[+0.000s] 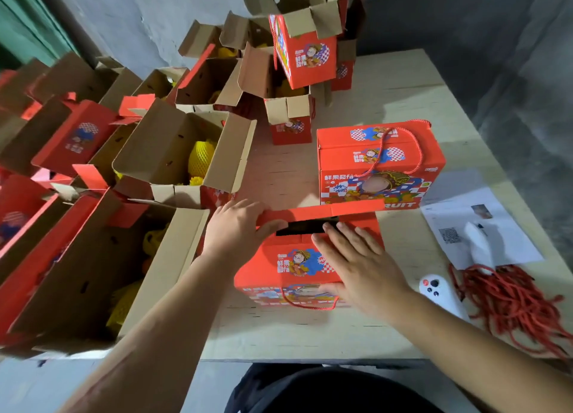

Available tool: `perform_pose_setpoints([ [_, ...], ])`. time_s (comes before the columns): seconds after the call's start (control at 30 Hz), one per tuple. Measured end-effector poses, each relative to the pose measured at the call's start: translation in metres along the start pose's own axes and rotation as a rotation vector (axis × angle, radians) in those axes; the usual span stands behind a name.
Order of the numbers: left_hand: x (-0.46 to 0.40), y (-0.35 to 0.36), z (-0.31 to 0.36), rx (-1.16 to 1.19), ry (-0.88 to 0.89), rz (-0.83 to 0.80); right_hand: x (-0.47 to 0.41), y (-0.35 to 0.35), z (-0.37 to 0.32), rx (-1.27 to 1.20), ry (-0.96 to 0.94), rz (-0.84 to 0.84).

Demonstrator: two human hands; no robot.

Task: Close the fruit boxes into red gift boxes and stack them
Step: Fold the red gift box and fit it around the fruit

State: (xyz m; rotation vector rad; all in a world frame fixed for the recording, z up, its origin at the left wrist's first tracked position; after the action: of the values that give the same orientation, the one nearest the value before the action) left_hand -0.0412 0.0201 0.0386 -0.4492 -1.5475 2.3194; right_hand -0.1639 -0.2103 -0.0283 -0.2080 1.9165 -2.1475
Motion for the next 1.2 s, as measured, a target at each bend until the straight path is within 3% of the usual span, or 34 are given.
perform_pose_setpoints([
  [0.07,0.009,0.000,0.009,-0.056,-0.106,-0.034,0.003,0.004,0.030,-0.005,0.026,0.049],
  [0.17,0.025,0.012,0.024,-0.072,-0.292,-0.159,0.006,0.006,0.079,-0.122,0.437,0.166],
  [0.27,0.036,0.024,0.034,0.156,-0.397,-0.307,0.005,0.008,0.082,-0.758,0.728,-0.027],
  [0.33,0.037,0.028,0.039,0.383,-0.441,-0.403,0.001,0.004,0.044,-1.230,0.680,-0.285],
  [0.4,0.036,0.032,0.043,0.583,-0.479,-0.418,-0.005,0.000,0.004,-1.373,0.629,-0.309],
  [0.47,0.038,0.036,0.048,0.658,-0.540,-0.342,-0.009,-0.001,-0.013,-1.270,0.697,-0.179],
  [0.53,0.042,0.041,0.052,0.589,-0.564,-0.297,-0.011,-0.005,-0.013,-1.157,0.734,-0.136],
  [0.63,0.043,0.047,0.059,0.622,-0.594,-0.342,-0.011,-0.007,-0.009,-1.084,0.712,-0.180],
  [0.73,0.038,0.050,0.073,0.618,-0.629,-0.325,-0.013,-0.006,0.001,-1.168,0.662,-0.194],
  [0.87,0.054,0.064,0.098,0.932,-0.684,-0.356,-0.027,-0.015,0.048,-1.051,0.478,-0.273],
  [0.9,0.061,0.067,0.103,0.893,-0.644,-0.428,-0.032,-0.017,0.060,-0.980,0.444,-0.248],
  [0.97,0.066,0.064,0.103,0.536,-0.467,-0.480,-0.039,-0.022,0.073,-0.787,0.398,-0.118],
  [1.03,0.052,0.047,0.093,0.124,-0.208,-0.255,-0.037,-0.030,0.069,-0.486,0.385,-0.013],
  [1.1,0.029,0.029,0.076,-0.061,0.042,-0.095,-0.027,-0.039,0.057,-0.265,0.372,0.055],
  [1.2,-0.008,0.021,0.050,-0.315,0.339,-0.314,-0.007,-0.049,0.033,-0.172,0.367,0.024],
])
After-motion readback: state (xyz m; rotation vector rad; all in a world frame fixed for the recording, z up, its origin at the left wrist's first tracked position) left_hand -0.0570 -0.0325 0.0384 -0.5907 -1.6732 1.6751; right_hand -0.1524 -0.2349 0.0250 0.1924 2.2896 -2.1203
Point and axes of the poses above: each hand's wrist, its own x-axis away from the middle knuckle, its own y-axis out of the palm, z = x × y, the point moved 2 cm from there along -x, towards the middle knuckle, and after that the axes turned 8 degrees about x, right-handed, at the moved point
